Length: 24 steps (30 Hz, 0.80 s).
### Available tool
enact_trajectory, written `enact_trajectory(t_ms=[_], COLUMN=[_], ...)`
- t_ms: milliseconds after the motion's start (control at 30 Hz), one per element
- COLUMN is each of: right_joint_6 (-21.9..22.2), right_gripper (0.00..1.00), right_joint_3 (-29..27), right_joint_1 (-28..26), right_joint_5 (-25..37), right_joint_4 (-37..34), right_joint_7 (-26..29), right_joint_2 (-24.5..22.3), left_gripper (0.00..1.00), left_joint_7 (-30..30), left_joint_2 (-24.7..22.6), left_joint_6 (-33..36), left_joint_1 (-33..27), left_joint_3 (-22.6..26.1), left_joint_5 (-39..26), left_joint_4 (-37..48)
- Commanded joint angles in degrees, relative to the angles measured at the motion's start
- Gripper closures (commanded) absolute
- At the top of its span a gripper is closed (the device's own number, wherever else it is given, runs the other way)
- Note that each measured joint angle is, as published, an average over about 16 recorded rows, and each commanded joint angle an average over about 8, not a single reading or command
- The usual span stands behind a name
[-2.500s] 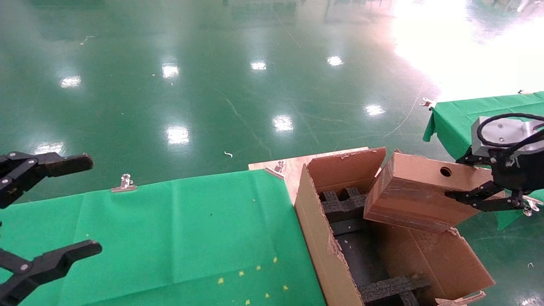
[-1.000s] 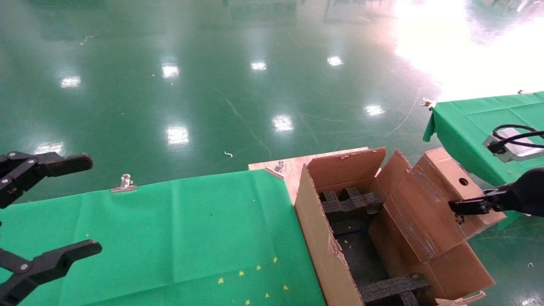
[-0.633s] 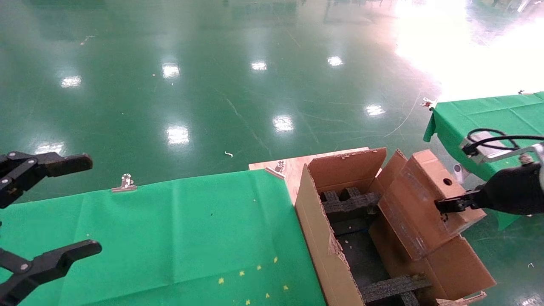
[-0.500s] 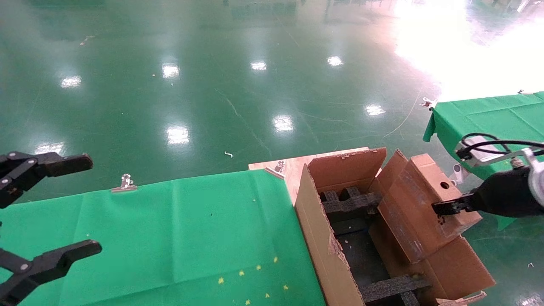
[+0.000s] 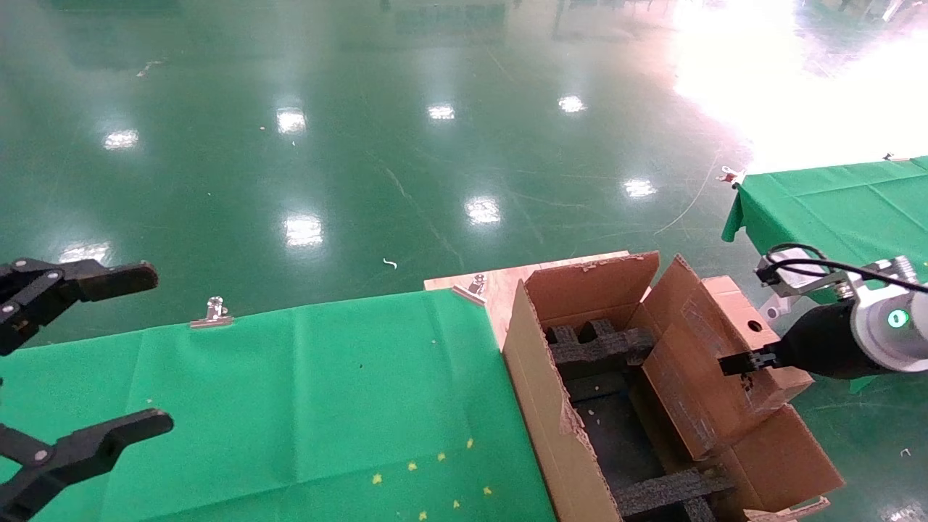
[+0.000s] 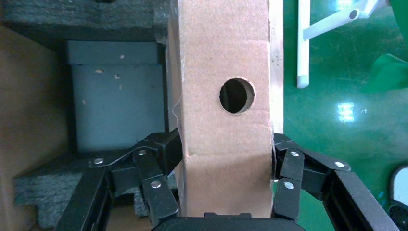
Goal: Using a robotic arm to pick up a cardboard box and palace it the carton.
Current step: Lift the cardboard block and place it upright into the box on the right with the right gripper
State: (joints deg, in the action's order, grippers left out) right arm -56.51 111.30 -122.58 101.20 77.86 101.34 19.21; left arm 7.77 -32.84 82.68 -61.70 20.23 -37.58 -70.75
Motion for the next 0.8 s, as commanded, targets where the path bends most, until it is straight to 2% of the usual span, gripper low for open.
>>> enact_trajectory(t_ms=[33,467,800], right_joint_6=[0.82,2.61,4.76], right_gripper=[1.00,1.00,1.00], right_joint_3=[0.39,1.87,2.91], right_joint_1=[0.80,3.78,6.92], right_joint_5=[1.05,5.68,10.43], right_joint_4=[0.01,0.08,0.01], right_joint_7=[1.64,6.97,13.02], right_joint_2=[0.51,3.98,7.07], left_gripper=[0.00,0.00,0.00], left_joint_7=[0.00,0.00,0.00], left_joint_2=[0.00,0.00,0.00], left_joint_6=[0.00,0.00,0.00], left_joint_1=[0.00,0.00,0.00], left_joint_3=[0.00,0.00,0.00], left_joint_5=[0.00,0.00,0.00], left_joint_4=[0.00,0.00,0.00])
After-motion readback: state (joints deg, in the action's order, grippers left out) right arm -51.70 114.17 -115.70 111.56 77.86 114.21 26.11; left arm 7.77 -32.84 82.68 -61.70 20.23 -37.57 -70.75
